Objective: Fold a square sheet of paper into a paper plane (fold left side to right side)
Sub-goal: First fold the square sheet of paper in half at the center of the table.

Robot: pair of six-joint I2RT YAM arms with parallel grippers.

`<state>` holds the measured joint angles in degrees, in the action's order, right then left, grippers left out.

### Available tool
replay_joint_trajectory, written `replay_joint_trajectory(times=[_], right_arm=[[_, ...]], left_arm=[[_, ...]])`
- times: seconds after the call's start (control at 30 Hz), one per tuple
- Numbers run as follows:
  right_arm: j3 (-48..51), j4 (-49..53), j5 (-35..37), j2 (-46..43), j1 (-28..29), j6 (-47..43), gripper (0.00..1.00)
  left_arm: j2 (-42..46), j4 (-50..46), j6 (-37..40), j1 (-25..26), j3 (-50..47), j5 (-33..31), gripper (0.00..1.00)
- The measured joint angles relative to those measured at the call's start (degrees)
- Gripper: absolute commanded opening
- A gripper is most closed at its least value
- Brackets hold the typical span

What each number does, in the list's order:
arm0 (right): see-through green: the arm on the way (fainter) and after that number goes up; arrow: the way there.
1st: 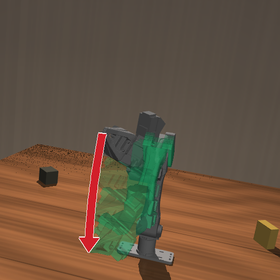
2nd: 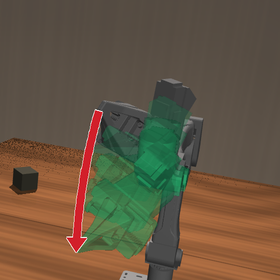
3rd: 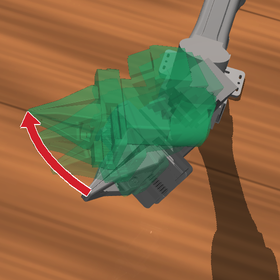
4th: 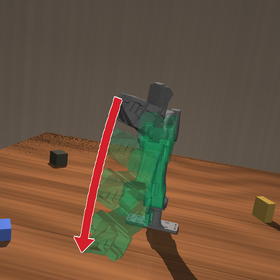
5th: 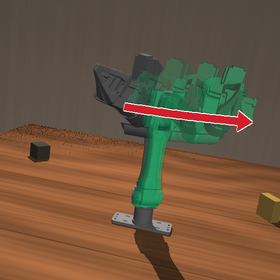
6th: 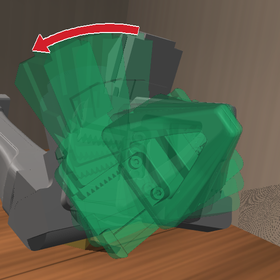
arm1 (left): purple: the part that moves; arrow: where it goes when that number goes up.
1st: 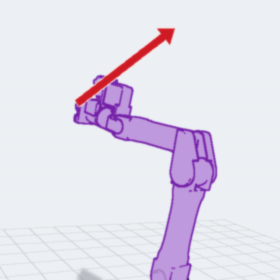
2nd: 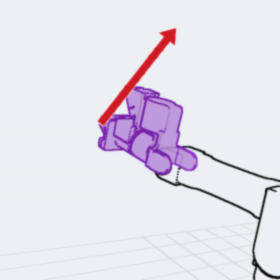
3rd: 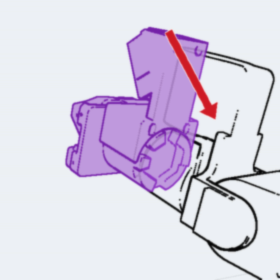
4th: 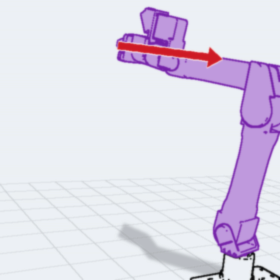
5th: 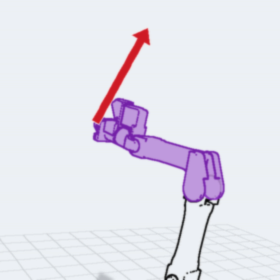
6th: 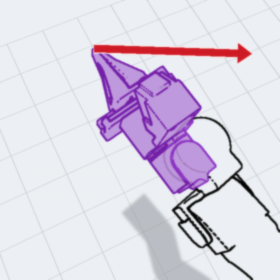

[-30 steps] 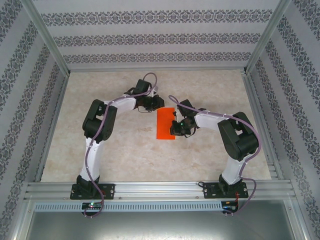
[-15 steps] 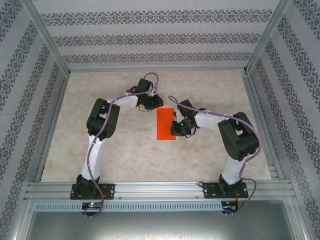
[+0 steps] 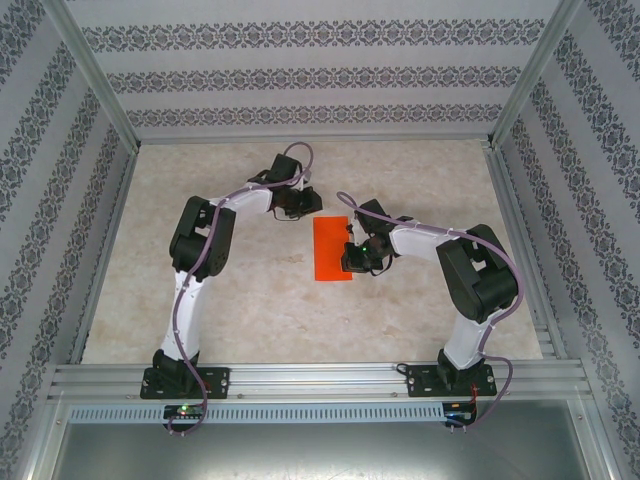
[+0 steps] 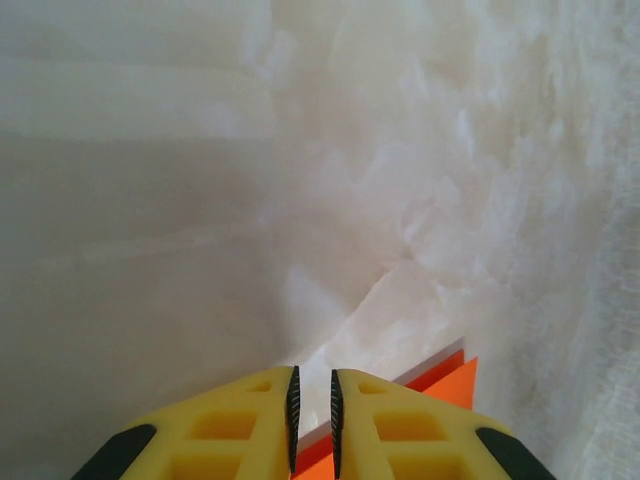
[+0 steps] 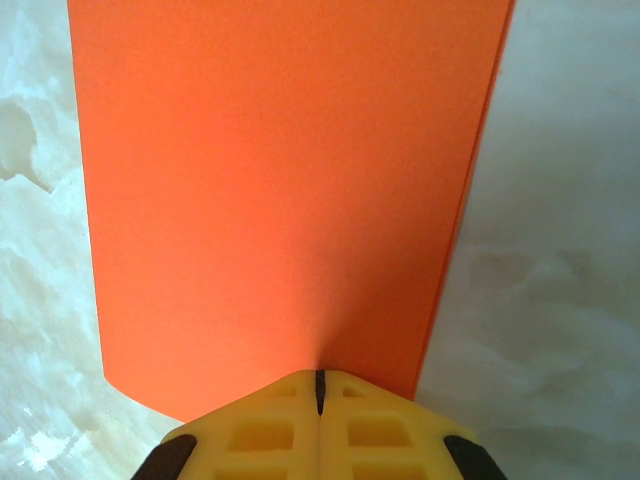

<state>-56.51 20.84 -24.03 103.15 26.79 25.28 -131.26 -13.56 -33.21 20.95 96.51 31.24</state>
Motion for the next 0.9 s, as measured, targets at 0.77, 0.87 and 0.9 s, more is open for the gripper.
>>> replay_joint_trajectory(times=[0.77,0.87,0.9], right_arm=[[-0.02,0.17,0.02,0.0,0.0,-0.02,0.0],[-0.02,0.2,0.02,0.0,0.0,-0.07,0.0],[-0.02,0.2,0.02,0.0,0.0,-0.11,0.0]], left_arm=[[-0.33,0.72,-0.11,1.11,-1.97,2.95,0.2],[-0.35,0.2,0.04,1.14,-1.79,1.95,0.19],[-0.35,-0.13,0.07,1.14,-1.7,1.6,0.19]])
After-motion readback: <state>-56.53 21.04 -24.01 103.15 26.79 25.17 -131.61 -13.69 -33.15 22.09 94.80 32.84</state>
